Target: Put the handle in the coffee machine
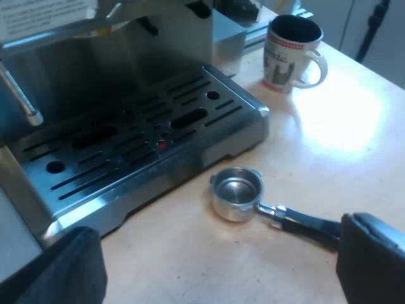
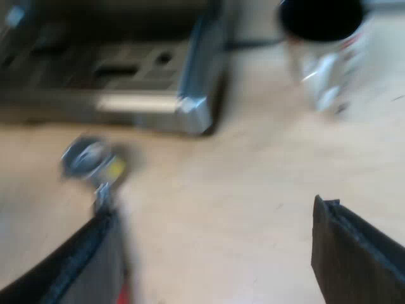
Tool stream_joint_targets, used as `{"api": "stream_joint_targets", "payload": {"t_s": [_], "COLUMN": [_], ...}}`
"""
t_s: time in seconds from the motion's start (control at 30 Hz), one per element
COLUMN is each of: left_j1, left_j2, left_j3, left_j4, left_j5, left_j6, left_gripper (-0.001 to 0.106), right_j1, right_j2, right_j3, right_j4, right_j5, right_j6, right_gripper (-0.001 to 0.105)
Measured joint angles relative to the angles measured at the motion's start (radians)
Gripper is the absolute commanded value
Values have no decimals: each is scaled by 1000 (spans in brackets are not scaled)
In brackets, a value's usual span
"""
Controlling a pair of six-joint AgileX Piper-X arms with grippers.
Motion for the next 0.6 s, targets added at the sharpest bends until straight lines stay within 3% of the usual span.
{"api": "stream_joint_targets", "payload": {"t_s": [0.03, 0.1, 0.23, 0.37, 0.43, 0.6], "left_j1": [0, 0, -21, -66, -127, -200], "left_j2": [39, 71, 155, 194, 227, 259], "left_j3": [-22, -37, -68, -68, -68, -68], "left_j4": [0, 0, 3, 22, 44, 49], "left_j5": [16, 22, 67, 68, 70, 43], "left_j6": [54, 109, 212, 269, 329, 362], "left_gripper": [77, 77, 77, 77, 77, 77], "right_j1": [15, 111, 243, 329, 417, 516], "right_j2": [17, 127, 257, 325, 381, 443], "right_j3": [-10, -66, -97, -115, -131, -136], "right_j4": [7, 76, 111, 112, 112, 113], "right_j5": [-3, -10, -7, 29, 96, 168], "right_j6": [-2, -5, -1, 18, 50, 110], "right_gripper": [65, 65, 65, 65, 65, 65]}}
